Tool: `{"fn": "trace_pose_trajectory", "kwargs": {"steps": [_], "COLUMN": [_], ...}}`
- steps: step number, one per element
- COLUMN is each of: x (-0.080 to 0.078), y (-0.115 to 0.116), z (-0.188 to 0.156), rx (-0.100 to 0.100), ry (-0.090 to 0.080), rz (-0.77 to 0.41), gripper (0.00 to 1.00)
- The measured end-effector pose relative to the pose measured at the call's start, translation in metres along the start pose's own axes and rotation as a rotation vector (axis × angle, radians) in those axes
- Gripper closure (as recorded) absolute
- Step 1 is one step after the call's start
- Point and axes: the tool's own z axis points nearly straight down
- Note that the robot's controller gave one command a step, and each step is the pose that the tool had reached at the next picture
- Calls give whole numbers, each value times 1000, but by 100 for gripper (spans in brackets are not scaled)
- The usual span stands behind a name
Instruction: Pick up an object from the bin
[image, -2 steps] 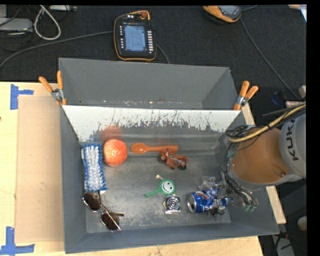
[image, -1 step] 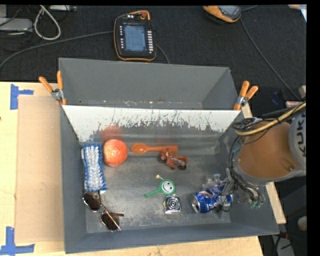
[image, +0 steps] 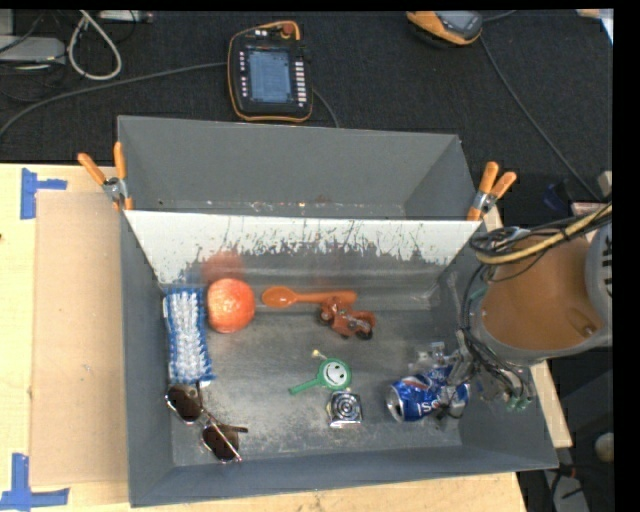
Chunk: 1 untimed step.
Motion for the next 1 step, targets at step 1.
{"fn": "trace_pose_trajectory", "kwargs": {"steps": [1], "x": [1], "y": [0], "z": [0], "rx": [-1], "ry": [2], "rz": [0], "gripper": [100]}}
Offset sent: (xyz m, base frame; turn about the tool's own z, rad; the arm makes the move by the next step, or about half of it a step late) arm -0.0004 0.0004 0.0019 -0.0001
